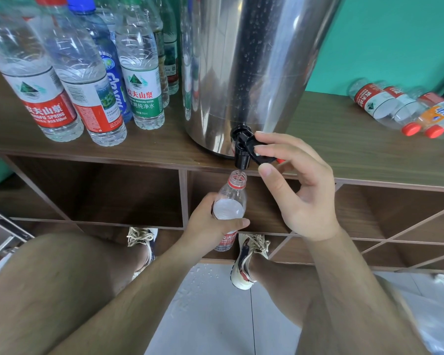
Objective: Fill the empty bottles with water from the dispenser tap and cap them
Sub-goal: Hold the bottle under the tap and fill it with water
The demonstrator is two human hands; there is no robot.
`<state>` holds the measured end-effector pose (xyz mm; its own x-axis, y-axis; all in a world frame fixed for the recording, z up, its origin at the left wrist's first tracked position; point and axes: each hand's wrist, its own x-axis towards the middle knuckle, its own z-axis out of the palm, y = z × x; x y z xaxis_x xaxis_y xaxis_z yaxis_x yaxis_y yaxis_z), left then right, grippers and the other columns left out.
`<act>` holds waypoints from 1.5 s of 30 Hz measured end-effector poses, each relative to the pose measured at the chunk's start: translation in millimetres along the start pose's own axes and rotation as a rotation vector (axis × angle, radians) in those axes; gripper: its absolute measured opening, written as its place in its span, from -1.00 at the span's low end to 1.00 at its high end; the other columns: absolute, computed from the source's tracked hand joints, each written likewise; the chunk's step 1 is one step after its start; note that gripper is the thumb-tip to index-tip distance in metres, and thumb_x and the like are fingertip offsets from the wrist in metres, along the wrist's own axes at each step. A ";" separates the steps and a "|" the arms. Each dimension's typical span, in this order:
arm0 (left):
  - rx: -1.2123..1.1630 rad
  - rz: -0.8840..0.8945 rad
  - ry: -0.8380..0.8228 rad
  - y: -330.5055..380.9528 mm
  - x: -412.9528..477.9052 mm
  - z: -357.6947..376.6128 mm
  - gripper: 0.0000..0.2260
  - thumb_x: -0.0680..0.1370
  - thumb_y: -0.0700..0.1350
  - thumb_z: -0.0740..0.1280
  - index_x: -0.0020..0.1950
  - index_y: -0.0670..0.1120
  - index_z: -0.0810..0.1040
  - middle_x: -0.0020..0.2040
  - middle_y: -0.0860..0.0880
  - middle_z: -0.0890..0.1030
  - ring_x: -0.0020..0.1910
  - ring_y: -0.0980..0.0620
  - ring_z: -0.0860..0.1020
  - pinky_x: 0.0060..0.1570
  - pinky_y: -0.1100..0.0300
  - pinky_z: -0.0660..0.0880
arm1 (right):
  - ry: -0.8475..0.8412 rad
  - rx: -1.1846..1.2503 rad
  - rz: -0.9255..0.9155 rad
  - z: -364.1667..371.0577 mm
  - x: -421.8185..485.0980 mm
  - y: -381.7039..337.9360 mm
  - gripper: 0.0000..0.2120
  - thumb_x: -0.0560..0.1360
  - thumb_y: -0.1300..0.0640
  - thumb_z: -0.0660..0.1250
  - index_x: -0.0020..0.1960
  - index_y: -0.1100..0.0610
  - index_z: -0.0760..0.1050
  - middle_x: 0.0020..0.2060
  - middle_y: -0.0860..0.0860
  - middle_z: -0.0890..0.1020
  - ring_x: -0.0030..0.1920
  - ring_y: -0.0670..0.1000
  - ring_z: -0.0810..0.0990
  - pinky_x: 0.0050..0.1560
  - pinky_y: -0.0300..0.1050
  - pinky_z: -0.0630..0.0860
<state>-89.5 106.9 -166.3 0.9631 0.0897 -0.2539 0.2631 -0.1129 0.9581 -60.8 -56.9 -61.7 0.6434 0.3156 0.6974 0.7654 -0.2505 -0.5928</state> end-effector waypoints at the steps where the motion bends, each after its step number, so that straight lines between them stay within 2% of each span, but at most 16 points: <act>1: -0.001 0.001 0.001 -0.1 -0.4 -0.3 -0.47 0.40 -0.01 0.63 0.21 0.21 0.39 0.04 0.23 0.52 -0.01 0.22 0.52 -0.23 0.42 0.38 | -0.001 0.000 0.000 0.0 -0.1 0.0 -0.83 0.59 0.29 0.39 0.16 0.28 0.65 0.26 0.14 0.65 0.28 0.11 0.61 0.05 -0.27 0.51; 5: -0.001 -0.001 -0.003 -1.9 -0.4 -0.5 -0.45 0.39 0.00 0.63 0.24 0.20 0.41 0.07 0.21 0.53 0.03 0.19 0.53 -0.19 0.38 0.41 | 0.003 0.002 0.000 -0.2 0.0 0.2 -0.83 0.58 0.29 0.39 0.15 0.29 0.65 0.26 0.14 0.65 0.29 0.10 0.61 0.05 -0.27 0.51; 11: -0.005 -0.001 -0.004 -1.3 0.0 -0.1 -0.49 0.39 -0.02 0.63 0.17 0.21 0.40 0.04 0.22 0.53 -0.01 0.22 0.53 -0.24 0.43 0.39 | 0.004 0.009 -0.002 -0.2 0.2 0.7 -0.83 0.59 0.29 0.39 0.16 0.29 0.64 0.26 0.14 0.65 0.29 0.10 0.61 0.05 -0.26 0.51; 17: -0.017 0.003 -0.011 -1.6 -0.6 -0.6 -0.49 0.40 -0.02 0.63 0.18 0.20 0.42 0.06 0.20 0.54 0.03 0.19 0.54 -0.19 0.37 0.42 | 0.006 0.005 0.002 -0.5 -0.1 0.4 -0.83 0.59 0.29 0.39 0.15 0.28 0.65 0.26 0.13 0.65 0.28 0.11 0.62 0.04 -0.24 0.53; 42: 0.017 0.006 -0.011 -0.2 0.6 0.5 -0.45 0.43 -0.01 0.61 0.27 0.19 0.38 0.06 0.23 0.50 0.01 0.17 0.52 -0.19 0.40 0.40 | 0.001 0.005 0.002 -0.1 0.0 0.5 -0.83 0.59 0.28 0.39 0.15 0.29 0.65 0.26 0.14 0.65 0.27 0.12 0.62 0.01 -0.24 0.53; 45: 0.006 0.002 -0.010 -0.1 0.3 0.2 -0.48 0.42 -0.01 0.61 0.22 0.20 0.40 0.05 0.23 0.51 0.00 0.19 0.52 -0.23 0.42 0.39 | 0.001 0.008 0.002 -0.4 0.0 0.4 -0.83 0.59 0.27 0.38 0.16 0.28 0.64 0.26 0.13 0.65 0.28 0.11 0.62 0.01 -0.24 0.53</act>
<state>-89.2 106.8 -166.5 0.9642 0.0797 -0.2531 0.2612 -0.1187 0.9579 -60.5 -57.4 -61.8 0.6447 0.3143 0.6969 0.7642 -0.2436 -0.5971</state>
